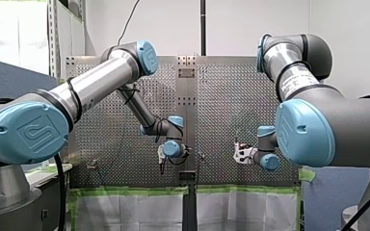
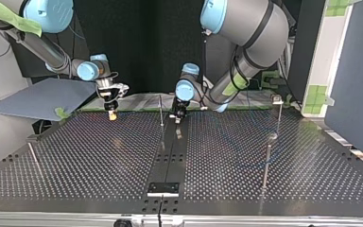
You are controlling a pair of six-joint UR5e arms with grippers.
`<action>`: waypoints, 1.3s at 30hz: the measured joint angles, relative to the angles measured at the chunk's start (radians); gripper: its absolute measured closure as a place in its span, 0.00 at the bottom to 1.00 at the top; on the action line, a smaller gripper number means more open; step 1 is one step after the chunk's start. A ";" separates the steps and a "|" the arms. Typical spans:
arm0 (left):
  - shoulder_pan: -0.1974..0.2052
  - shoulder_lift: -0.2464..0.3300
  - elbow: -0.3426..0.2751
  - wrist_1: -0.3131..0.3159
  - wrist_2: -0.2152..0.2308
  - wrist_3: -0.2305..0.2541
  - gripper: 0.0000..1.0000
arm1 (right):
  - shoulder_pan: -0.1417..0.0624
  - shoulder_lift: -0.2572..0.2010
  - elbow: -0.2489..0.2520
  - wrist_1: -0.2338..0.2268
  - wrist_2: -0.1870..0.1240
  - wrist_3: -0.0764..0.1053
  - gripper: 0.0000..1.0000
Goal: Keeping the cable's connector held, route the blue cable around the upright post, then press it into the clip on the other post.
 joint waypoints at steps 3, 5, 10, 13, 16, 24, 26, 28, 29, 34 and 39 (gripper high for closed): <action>0.001 0.000 0.000 -0.008 0.019 0.008 0.00 | -0.001 0.000 0.000 0.002 0.000 -0.001 1.00; -0.001 0.000 0.000 -0.020 0.016 0.019 0.00 | -0.001 0.001 0.000 0.004 0.000 -0.001 1.00; -0.009 0.000 0.000 -0.062 -0.011 0.061 0.00 | -0.004 0.001 0.000 0.006 0.000 0.000 1.00; -0.012 0.001 0.000 -0.091 -0.015 0.091 0.00 | -0.004 0.001 0.000 0.008 0.000 0.000 1.00; -0.017 0.001 0.000 -0.119 -0.008 0.119 0.00 | -0.004 0.001 0.000 0.011 0.000 -0.001 1.00; -0.045 0.037 -0.001 -0.191 0.025 0.164 0.00 | -0.006 0.001 0.000 0.015 0.001 0.003 1.00; -0.052 0.053 -0.001 -0.209 0.034 0.156 0.00 | -0.006 0.001 0.000 0.015 0.001 0.003 1.00; -0.060 0.073 -0.001 -0.231 0.042 0.149 0.00 | -0.007 0.001 0.000 0.016 0.001 0.003 1.00; -0.063 0.081 -0.001 -0.244 0.045 0.147 0.00 | -0.007 0.001 0.000 0.016 0.001 0.003 1.00; -0.073 0.092 -0.010 -0.288 0.045 0.137 0.00 | -0.008 0.001 0.000 0.019 0.002 0.002 1.00; -0.072 0.093 -0.031 -0.327 0.044 0.122 0.00 | -0.008 0.001 0.000 0.025 0.002 -0.001 1.00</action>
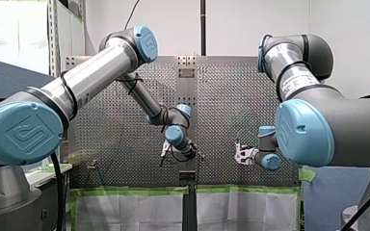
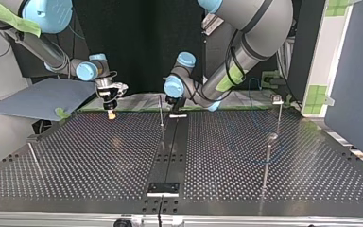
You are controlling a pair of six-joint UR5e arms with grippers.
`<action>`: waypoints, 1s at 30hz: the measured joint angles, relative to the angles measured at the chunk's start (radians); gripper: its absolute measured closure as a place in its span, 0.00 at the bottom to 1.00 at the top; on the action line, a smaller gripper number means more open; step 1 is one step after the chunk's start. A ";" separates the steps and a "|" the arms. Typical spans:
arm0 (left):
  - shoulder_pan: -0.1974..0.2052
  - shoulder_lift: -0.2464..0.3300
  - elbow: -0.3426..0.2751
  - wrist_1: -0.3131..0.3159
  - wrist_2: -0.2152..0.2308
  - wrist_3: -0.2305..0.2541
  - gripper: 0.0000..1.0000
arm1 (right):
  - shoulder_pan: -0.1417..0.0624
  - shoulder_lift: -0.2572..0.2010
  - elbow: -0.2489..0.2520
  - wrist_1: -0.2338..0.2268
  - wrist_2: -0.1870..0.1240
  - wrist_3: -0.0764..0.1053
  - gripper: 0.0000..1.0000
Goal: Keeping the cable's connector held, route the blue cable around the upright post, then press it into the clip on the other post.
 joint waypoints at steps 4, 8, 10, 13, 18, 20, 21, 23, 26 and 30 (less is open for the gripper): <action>0.000 0.000 -0.006 -0.009 0.002 -0.001 0.00 | 0.000 0.000 0.000 0.003 0.000 -0.001 1.00; -0.003 0.000 -0.007 -0.010 0.008 0.007 0.00 | 0.000 0.000 0.000 0.005 0.000 -0.002 1.00; -0.005 0.001 -0.007 -0.009 0.017 0.014 0.00 | 0.000 0.000 0.000 0.006 0.000 -0.002 1.00; -0.008 0.001 -0.008 -0.004 0.035 0.018 0.00 | 0.000 0.000 0.000 0.006 0.000 -0.002 1.00; -0.009 0.001 -0.010 -0.003 0.062 0.018 0.00 | 0.000 0.000 0.000 0.007 0.000 -0.002 1.00; -0.008 0.002 -0.015 -0.002 0.065 0.017 0.00 | 0.000 0.000 0.000 0.007 0.000 -0.002 1.00; -0.007 0.002 -0.020 -0.001 0.066 0.017 0.00 | 0.000 0.000 0.000 0.007 0.000 -0.002 1.00; -0.004 0.003 -0.031 0.005 0.067 0.017 0.00 | 0.000 0.000 0.000 0.008 0.000 -0.002 1.00; -0.003 0.006 -0.054 0.025 0.066 0.016 0.00 | 0.000 0.000 0.000 0.008 0.000 -0.002 1.00; -0.004 0.017 -0.084 0.060 0.053 0.014 0.00 | 0.000 0.000 0.000 0.009 0.000 -0.002 1.00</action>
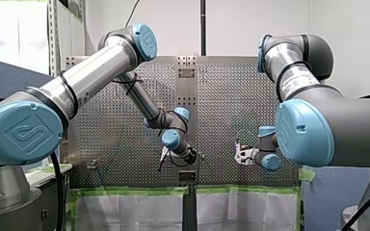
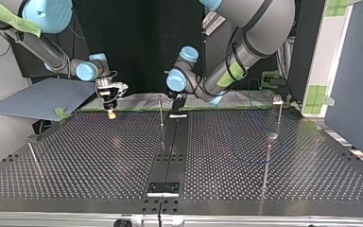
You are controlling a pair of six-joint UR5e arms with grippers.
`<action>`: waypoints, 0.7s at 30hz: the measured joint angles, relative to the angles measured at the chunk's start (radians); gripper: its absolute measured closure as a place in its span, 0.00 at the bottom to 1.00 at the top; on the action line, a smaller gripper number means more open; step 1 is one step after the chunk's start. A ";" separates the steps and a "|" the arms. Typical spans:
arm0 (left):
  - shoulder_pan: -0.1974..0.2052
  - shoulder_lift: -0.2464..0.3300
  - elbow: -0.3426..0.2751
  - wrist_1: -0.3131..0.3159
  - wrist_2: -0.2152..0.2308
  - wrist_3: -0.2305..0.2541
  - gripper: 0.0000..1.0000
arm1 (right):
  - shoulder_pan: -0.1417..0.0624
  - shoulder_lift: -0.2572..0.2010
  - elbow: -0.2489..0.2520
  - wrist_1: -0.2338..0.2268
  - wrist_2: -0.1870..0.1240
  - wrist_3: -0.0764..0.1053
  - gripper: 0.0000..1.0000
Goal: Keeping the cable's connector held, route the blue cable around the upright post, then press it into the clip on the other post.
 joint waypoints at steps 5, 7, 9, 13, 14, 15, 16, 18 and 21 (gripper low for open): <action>-0.004 0.013 -0.024 0.048 -0.016 -0.022 0.00 | 0.000 0.000 0.000 0.002 0.000 0.000 1.00; -0.004 0.019 -0.032 0.065 -0.019 -0.035 0.00 | 0.000 0.000 0.000 0.002 0.000 0.000 1.00; -0.006 0.023 -0.038 0.085 -0.025 -0.047 0.00 | 0.000 0.000 0.000 0.002 0.000 0.000 1.00; -0.010 0.026 -0.049 0.123 -0.034 -0.057 0.00 | 0.000 0.000 0.000 0.002 0.000 0.000 1.00; -0.012 0.026 -0.055 0.133 -0.036 -0.058 0.00 | 0.000 0.000 0.000 0.002 0.000 0.000 1.00; -0.012 0.026 -0.060 0.139 -0.037 -0.059 0.00 | 0.000 0.000 0.000 0.002 0.000 0.000 1.00; -0.014 0.026 -0.065 0.145 -0.037 -0.061 0.00 | 0.000 0.000 0.000 0.002 0.000 0.000 1.00; -0.017 0.026 -0.077 0.162 -0.040 -0.062 0.00 | 0.000 0.001 0.000 0.003 0.000 0.000 1.00; -0.024 0.026 -0.092 0.183 -0.049 -0.064 0.00 | 0.000 0.001 0.000 0.002 0.000 0.000 1.00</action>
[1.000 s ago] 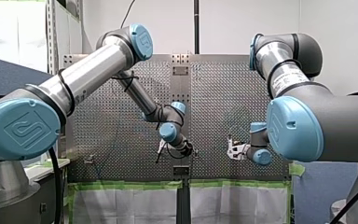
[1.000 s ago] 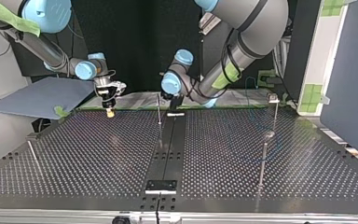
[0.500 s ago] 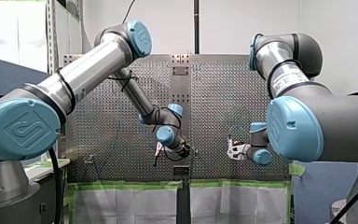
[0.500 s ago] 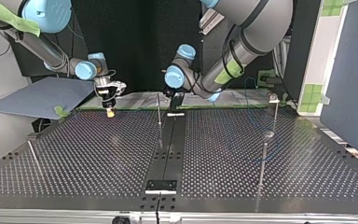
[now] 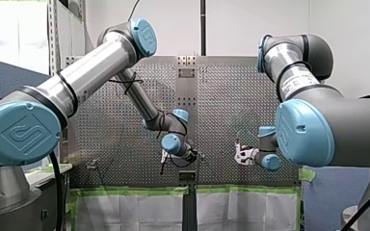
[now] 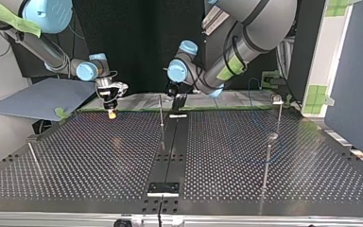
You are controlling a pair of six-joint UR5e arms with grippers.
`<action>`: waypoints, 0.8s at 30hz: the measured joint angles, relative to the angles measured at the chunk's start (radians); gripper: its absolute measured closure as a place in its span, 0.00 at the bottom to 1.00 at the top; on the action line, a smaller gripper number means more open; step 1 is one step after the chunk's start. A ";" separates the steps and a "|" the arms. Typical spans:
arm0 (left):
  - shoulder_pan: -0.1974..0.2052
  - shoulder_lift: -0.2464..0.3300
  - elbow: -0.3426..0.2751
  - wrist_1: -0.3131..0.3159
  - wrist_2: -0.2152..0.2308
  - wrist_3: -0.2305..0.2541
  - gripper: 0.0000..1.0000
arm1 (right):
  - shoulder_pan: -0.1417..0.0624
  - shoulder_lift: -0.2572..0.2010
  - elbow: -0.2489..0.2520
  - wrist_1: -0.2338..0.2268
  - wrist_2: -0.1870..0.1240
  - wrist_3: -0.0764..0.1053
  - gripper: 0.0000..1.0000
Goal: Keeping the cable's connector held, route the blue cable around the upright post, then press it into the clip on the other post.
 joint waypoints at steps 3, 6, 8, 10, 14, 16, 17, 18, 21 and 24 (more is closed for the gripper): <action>-0.008 0.000 -0.007 0.015 -0.012 -0.003 0.00 | 0.000 0.000 0.000 0.000 0.000 0.000 1.00; -0.015 0.000 -0.009 0.030 -0.018 -0.005 0.00 | 0.000 0.000 0.000 0.000 0.000 0.000 1.00; -0.020 0.000 -0.009 0.041 -0.025 -0.008 0.00 | 0.000 0.000 0.000 0.001 0.000 0.000 1.00; -0.027 0.000 -0.009 0.053 -0.036 -0.016 0.00 | 0.000 0.000 0.000 0.001 0.000 0.000 1.00; -0.043 0.000 -0.009 0.080 -0.072 -0.037 0.00 | 0.000 0.001 0.000 0.001 0.000 0.001 1.00; -0.048 0.000 -0.009 0.082 -0.086 -0.044 0.00 | 0.000 0.001 0.000 0.001 0.000 0.001 1.00; -0.051 0.000 -0.010 0.081 -0.093 -0.046 0.00 | 0.000 0.001 0.000 0.001 0.000 0.001 1.00; -0.053 0.000 -0.010 0.079 -0.098 -0.048 0.00 | 0.000 0.001 0.000 0.001 0.000 0.001 1.00; -0.061 -0.001 -0.010 0.071 -0.109 -0.050 0.00 | 0.000 0.001 0.000 0.001 0.000 0.002 1.00; -0.069 0.000 -0.013 0.068 -0.116 -0.050 0.00 | 0.000 0.000 0.000 0.001 0.000 0.002 1.00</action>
